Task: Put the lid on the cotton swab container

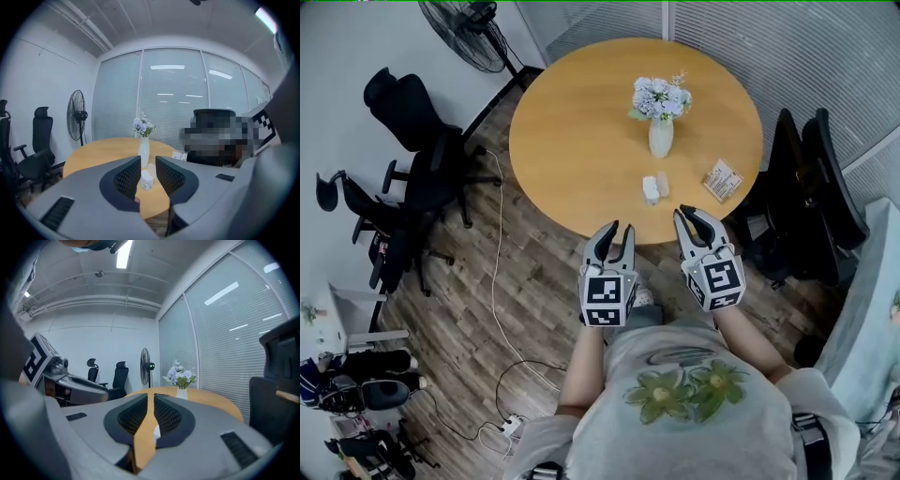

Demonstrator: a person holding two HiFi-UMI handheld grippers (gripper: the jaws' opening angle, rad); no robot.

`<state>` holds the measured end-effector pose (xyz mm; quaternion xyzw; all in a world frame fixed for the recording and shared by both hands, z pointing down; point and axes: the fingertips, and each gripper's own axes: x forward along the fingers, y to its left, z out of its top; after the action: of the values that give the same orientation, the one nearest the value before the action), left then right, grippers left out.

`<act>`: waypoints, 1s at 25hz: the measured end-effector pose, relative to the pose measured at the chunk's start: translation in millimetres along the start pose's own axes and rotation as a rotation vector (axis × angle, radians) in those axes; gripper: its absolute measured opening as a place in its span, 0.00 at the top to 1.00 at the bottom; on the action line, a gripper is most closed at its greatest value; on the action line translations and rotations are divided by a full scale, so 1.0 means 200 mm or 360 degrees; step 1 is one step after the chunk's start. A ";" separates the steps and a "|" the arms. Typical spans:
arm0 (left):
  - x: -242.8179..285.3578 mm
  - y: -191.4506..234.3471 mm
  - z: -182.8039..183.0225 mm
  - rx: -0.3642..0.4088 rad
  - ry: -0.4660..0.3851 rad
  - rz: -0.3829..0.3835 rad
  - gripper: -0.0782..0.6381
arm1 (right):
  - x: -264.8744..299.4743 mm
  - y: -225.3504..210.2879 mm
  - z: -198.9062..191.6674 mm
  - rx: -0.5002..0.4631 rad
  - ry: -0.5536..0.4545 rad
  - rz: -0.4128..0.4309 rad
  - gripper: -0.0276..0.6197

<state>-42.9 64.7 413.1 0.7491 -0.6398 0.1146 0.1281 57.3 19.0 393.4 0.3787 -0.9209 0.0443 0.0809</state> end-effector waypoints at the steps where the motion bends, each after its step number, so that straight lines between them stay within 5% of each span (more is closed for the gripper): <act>1: 0.01 0.02 0.00 0.0011 0.0005 -0.0023 0.74 | 0.02 0.00 0.00 0.0005 0.0006 -0.0013 0.89; 4: 0.04 0.06 -0.02 0.0050 0.0023 -0.0094 0.67 | 0.07 0.02 -0.02 0.0019 0.0022 -0.0041 0.87; 6: 0.07 0.08 -0.03 0.0074 0.0036 -0.0145 0.63 | 0.09 0.02 -0.03 0.0032 0.0039 -0.0054 0.77; 25: 0.43 0.08 -0.21 0.0225 0.0229 -0.0436 0.40 | 0.29 -0.16 -0.22 0.0204 0.0158 -0.0107 0.77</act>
<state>-46.3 -3.8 482.4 0.8262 -0.5114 0.1941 0.1348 44.1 -38.0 447.9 0.4112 -0.8978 0.1193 0.1034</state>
